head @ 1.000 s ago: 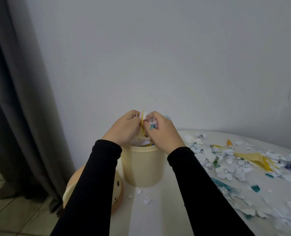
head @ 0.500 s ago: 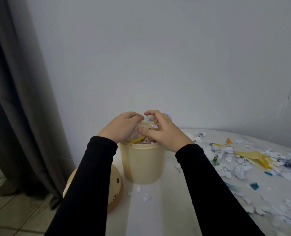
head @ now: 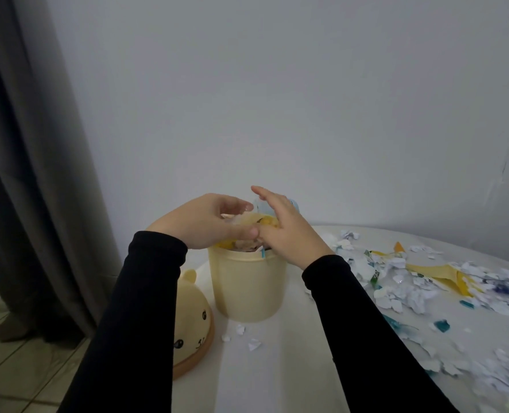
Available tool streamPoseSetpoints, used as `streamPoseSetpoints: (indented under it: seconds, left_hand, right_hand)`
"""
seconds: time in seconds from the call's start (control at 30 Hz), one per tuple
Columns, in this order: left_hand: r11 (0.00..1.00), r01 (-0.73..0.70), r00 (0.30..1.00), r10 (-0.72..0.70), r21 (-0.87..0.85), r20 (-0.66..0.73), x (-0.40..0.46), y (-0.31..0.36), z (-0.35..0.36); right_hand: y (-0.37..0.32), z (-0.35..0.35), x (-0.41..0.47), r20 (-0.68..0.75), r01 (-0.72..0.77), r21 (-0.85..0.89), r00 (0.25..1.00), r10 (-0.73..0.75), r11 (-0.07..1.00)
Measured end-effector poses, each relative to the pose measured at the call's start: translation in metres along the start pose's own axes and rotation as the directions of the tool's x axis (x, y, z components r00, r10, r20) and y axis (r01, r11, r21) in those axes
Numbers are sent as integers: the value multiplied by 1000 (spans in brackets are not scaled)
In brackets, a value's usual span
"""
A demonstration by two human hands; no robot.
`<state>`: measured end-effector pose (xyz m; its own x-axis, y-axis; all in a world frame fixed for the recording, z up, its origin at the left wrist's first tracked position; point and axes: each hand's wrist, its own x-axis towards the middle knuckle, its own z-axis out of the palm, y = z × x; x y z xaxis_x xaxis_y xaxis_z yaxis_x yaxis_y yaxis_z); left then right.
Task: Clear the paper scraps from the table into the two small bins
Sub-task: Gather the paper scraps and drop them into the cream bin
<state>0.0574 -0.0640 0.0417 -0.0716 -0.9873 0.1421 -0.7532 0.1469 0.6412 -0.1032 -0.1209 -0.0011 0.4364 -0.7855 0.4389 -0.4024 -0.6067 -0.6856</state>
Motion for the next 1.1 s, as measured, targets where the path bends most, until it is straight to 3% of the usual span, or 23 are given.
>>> streamPoseSetpoints:
  seconds: [0.1,0.2,0.3,0.37,0.47,0.73,1.0,1.1]
  left_hand:
    - [1000,-19,999,19,15,-43,-1,6,3]
    - [999,-37,991,39,14,-131,5,13,18]
    - [1000,-16,966,18,9,-257,13,12,30]
    - [997,25,948,-2,68,-319,16,8,33]
    - [991,76,948,-39,106,-315,19,0,35]
    - [996,2,925,32,90,-380,11,11,24]
    - [961,49,978,8,272,-208,-11,40,12]
    - [952,99,993,-75,291,-93,-2,40,32]
  right_hand:
    - [0,-6,-2,-65,67,59,996,-63,996]
    - [6,-6,-7,-39,63,2,997,-63,998]
    - [8,-3,-14,-45,12,205,999,-3,979]
    - [9,2,-21,-145,42,291,989,1,956]
    - [18,16,-36,-214,39,292,977,26,956]
    - [41,42,-56,-139,-90,375,979,152,923]
    - [41,46,-55,-151,-122,364,971,188,923]
    - [42,46,-55,-146,-130,351,971,192,927]
